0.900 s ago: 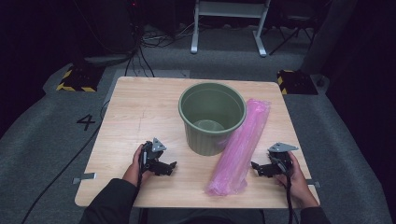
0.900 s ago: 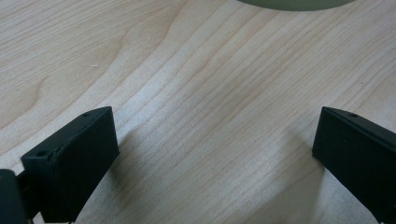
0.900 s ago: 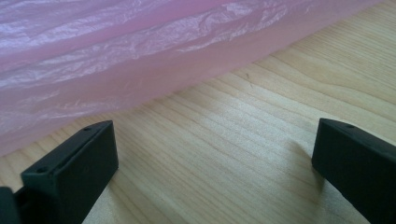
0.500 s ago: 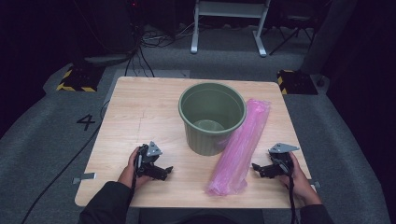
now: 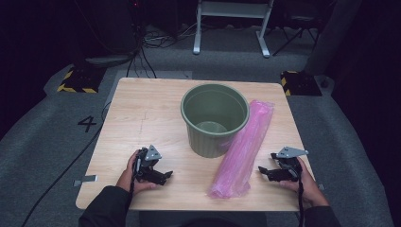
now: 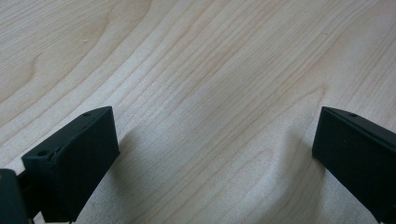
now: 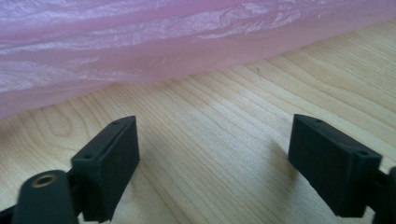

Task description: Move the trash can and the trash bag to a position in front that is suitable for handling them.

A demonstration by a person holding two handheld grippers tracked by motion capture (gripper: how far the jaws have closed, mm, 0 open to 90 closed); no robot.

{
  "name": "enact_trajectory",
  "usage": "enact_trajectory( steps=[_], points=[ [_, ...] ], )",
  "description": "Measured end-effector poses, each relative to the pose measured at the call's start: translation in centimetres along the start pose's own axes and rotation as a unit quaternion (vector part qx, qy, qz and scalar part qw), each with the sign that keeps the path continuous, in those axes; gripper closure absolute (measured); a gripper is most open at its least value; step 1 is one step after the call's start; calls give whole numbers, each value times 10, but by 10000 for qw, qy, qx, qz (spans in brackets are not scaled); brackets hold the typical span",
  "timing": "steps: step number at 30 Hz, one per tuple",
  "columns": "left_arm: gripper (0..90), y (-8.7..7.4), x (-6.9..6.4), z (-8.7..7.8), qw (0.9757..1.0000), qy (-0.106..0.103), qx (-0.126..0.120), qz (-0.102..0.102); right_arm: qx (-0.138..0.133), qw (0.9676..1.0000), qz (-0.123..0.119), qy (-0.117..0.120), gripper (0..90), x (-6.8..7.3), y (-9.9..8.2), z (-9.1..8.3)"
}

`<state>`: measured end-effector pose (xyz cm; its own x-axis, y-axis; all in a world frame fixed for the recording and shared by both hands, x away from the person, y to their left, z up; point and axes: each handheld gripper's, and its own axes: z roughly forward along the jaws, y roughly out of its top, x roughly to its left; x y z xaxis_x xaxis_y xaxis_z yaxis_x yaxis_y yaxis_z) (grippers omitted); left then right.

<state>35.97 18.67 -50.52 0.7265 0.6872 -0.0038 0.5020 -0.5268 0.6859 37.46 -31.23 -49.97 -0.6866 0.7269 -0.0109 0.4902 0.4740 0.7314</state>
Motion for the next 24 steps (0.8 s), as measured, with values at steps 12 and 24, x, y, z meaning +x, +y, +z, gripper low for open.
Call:
enact_trajectory(
  steps=[12, 24],
  points=[
    [2, 0, 0, 0, 10000, -2, -2, -17, -401, 9989, -216, -101, 205, 5, 20, -16],
    [5, 0, -1, 0, 10000, 2, 5, -38, -601, 9974, -378, -91, 196, 12, 55, -17]
  ],
)
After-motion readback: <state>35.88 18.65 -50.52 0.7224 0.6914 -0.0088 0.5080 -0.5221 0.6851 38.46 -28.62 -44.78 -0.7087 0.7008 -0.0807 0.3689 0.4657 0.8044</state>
